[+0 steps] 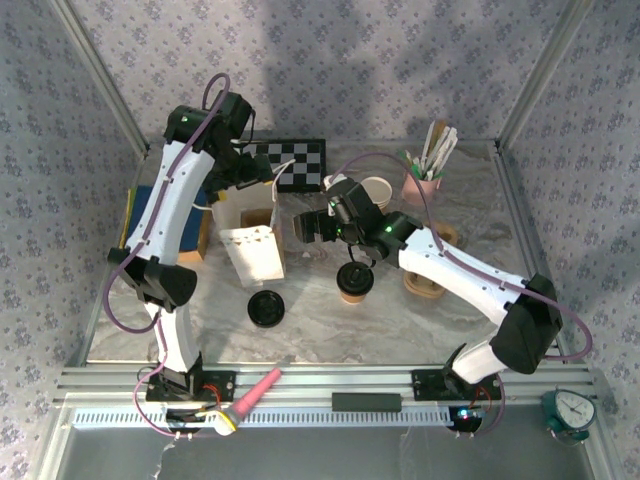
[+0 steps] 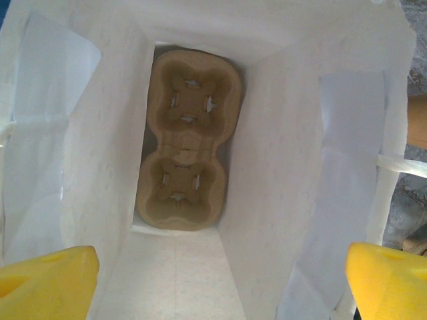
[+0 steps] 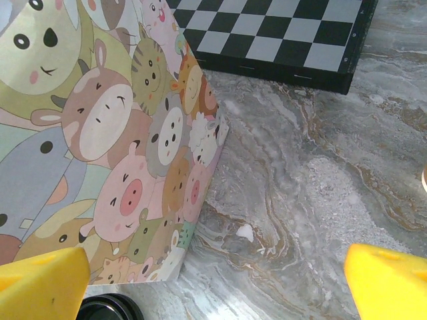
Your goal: Pack the takeout coffee
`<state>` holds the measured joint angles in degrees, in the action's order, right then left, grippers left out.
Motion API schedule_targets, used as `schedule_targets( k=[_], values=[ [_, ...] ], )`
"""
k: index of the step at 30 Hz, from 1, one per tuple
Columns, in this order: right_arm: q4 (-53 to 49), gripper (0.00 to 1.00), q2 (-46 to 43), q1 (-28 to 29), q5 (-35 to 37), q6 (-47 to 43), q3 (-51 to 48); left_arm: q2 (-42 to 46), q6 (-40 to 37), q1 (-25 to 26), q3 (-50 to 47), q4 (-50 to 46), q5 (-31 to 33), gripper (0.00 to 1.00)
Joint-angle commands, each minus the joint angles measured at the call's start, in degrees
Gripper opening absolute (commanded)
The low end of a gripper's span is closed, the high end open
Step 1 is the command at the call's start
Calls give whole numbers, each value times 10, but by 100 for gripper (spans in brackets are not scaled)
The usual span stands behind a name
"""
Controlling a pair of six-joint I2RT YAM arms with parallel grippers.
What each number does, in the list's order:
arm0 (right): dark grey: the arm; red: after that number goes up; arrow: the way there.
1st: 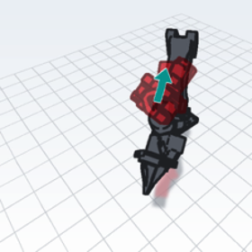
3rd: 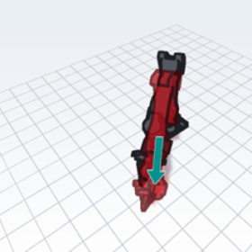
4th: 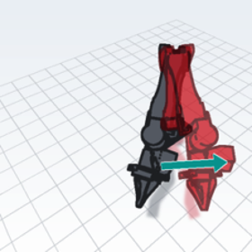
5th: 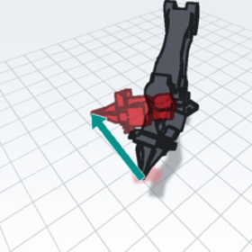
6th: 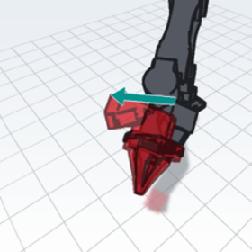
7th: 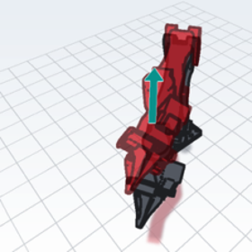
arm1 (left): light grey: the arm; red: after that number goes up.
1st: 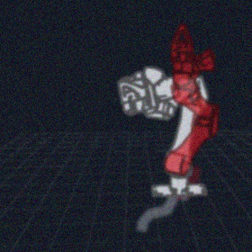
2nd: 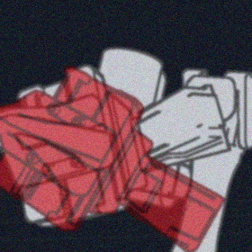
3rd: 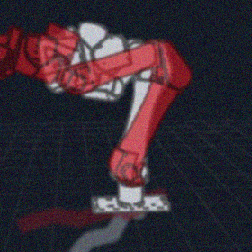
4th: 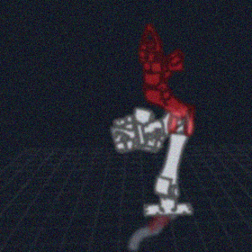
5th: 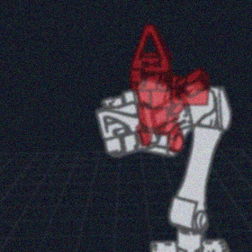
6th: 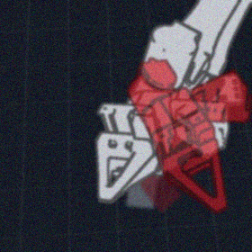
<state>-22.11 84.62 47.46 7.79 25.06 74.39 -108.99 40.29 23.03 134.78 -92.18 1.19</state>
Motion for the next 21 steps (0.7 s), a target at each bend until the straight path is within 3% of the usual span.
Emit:
schedule_targets(
  k=[1,21],
  values=[
    [-6,100,-22,6,13,9,-1,11,-6,3,11,-49,11,95],
    [-12,100,-38,11,33,11,0,9,-14,4,56,-70,25,100]
  ],
)
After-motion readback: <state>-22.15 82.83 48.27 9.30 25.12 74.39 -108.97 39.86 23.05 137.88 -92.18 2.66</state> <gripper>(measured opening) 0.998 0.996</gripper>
